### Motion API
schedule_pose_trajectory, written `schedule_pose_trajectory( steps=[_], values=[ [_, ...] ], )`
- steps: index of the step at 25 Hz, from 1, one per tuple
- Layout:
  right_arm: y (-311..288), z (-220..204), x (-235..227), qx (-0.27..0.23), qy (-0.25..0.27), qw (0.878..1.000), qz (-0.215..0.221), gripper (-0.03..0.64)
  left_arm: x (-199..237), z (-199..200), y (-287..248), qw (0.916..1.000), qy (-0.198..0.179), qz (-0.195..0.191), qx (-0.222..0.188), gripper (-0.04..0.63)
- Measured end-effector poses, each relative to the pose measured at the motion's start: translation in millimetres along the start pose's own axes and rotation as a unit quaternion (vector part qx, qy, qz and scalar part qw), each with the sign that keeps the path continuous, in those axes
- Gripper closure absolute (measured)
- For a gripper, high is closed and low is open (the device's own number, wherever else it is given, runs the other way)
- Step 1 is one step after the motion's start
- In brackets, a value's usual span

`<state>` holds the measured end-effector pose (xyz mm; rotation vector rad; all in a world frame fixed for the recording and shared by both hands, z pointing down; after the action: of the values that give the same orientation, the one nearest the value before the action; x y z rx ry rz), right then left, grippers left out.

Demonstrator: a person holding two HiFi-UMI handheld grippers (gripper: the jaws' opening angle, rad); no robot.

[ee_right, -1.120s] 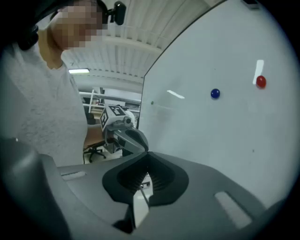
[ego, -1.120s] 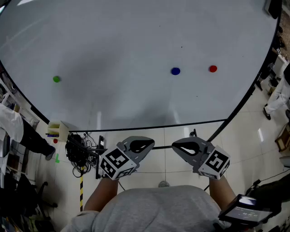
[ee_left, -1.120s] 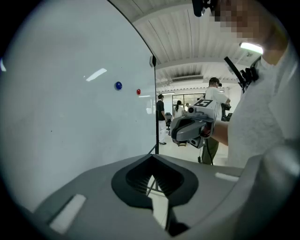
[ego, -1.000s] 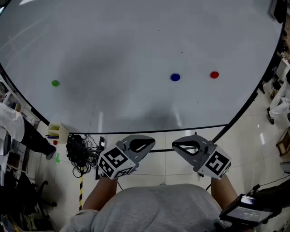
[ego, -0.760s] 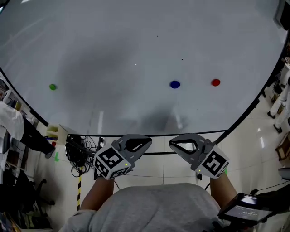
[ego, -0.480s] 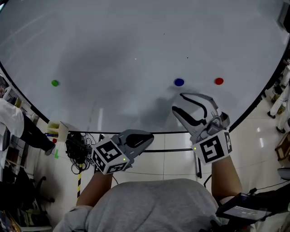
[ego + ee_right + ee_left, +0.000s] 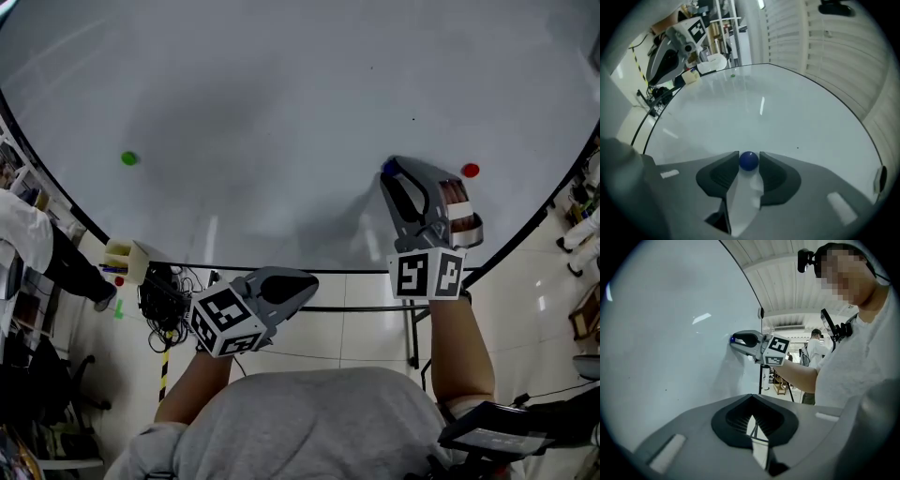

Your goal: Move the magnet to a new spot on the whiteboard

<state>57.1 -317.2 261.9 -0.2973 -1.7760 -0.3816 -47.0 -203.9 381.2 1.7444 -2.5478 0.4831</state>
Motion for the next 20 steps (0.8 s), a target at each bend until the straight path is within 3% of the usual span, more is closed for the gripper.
schedule_pose_trajectory(
  steps=[4,6,8,9,11,14,17,20],
  values=[
    [3,-2,-1,0.012,0.001,1.0,0.001,0.503,-2,6,0,1.0,-0.004,0.0,-0.005,0.614],
    [3,-1,0,0.004,-0.044,0.999,0.021,0.503,-1,8,1,0.9999,-0.008,0.0,-0.007,0.614],
    [7,6,4,-0.038,-0.125,0.989,0.065,0.492,0,10,2,0.9999,-0.012,0.002,-0.011,0.614],
    [13,12,6,-0.072,-0.171,0.978,0.092,0.492,1,12,2,0.9998,-0.016,0.005,-0.013,0.614],
    [36,25,16,-0.126,-0.261,0.945,0.151,0.491,-1,15,2,0.9995,-0.025,0.009,-0.017,0.614],
    [73,32,47,-0.14,-0.363,0.892,0.23,0.491,-1,16,4,0.9993,-0.031,0.013,-0.018,0.614],
    [95,31,83,-0.14,-0.411,0.856,0.281,0.49,1,15,6,0.9993,-0.024,0.014,-0.025,0.614],
    [101,39,115,-0.136,-0.442,0.83,0.312,0.489,3,12,4,0.9993,-0.024,0.011,-0.027,0.614]
  ],
)
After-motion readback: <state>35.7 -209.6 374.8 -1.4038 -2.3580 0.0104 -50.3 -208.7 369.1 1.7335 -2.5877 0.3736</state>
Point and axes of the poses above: the fingertips, and each gripper's own axes: y backward along the fingers, x to its left, z out of its top, the point moved 1 cm from there along y, backward along the fingers, and after that the axes turned 9 degrees about y, right-handed, at the moved point
